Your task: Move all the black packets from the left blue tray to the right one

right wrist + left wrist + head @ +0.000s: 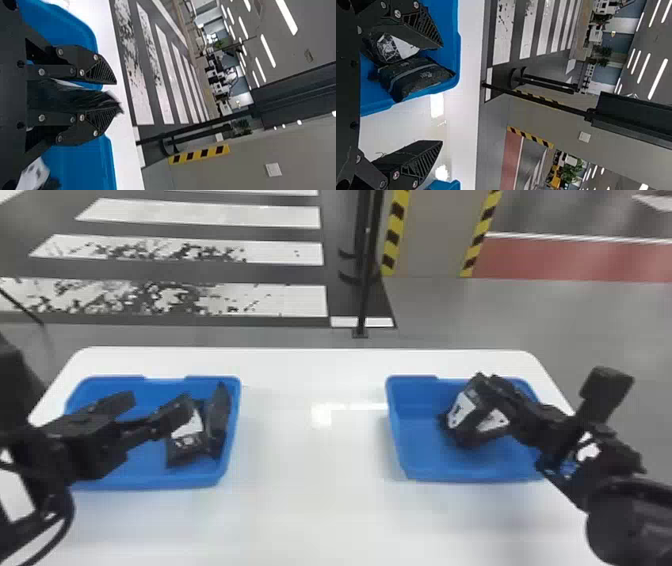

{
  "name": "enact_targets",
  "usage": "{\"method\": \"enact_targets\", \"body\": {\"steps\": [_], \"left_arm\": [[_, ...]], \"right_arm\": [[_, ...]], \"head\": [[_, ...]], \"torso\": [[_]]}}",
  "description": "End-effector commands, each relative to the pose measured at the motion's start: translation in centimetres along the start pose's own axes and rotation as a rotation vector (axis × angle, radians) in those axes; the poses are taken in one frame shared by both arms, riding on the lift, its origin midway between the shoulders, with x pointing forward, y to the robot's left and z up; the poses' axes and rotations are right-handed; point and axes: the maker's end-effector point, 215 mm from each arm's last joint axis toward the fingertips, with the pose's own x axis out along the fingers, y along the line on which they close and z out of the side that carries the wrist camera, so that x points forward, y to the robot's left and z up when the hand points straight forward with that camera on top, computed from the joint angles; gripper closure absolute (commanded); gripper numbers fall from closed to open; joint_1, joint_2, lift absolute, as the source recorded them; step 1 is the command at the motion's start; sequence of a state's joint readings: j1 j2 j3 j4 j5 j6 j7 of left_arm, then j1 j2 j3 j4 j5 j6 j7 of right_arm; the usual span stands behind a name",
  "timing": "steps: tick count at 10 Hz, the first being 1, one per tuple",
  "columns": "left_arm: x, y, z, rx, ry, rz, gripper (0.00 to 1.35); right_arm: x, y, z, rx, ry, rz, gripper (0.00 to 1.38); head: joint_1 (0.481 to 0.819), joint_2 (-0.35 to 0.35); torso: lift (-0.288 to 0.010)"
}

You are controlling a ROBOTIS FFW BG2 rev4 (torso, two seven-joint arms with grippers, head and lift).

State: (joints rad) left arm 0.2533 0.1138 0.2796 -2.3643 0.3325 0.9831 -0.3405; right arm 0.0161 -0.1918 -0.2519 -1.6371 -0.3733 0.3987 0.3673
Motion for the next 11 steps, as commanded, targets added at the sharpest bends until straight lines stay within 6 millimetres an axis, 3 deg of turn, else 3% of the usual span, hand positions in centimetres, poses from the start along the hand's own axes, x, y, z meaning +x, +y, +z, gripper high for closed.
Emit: {"method": "enact_targets", "body": {"steps": [1, 3, 7, 9, 11], "left_arm": [[-0.4, 1.4, -0.1, 0.01, 0.003, 0.039, 0.18], [-0.5, 2.9, -0.9, 0.016, 0.034, 0.081, 0.18], [4.1, 5.8, -4.2, -0.051, 0.129, 0.105, 0.19], [5.5, 7.3, -6.1, -0.067, 0.191, 0.142, 0.19], [7.9, 7.9, -8.5, -0.101, 0.257, 0.145, 0.19]], "right_arm": [[-2.3, 0.0, 2.3, -0.102, -0.045, -0.057, 0.03], [-5.6, 2.7, 5.6, -0.153, -0.139, -0.072, 0.17], [-10.4, 12.5, 11.3, -0.164, -0.282, 0.113, 0.19], [-11.6, 17.8, 12.4, -0.122, -0.314, 0.236, 0.19], [-12.0, 20.7, 12.2, -0.055, -0.318, 0.32, 0.19]], "head": [[0.695, -0.088], [0.695, -0.09], [0.695, -0.017], [0.695, 0.023], [0.695, 0.09]], "torso": [[-0.14], [-0.14], [-0.14], [-0.14], [-0.14]]}}
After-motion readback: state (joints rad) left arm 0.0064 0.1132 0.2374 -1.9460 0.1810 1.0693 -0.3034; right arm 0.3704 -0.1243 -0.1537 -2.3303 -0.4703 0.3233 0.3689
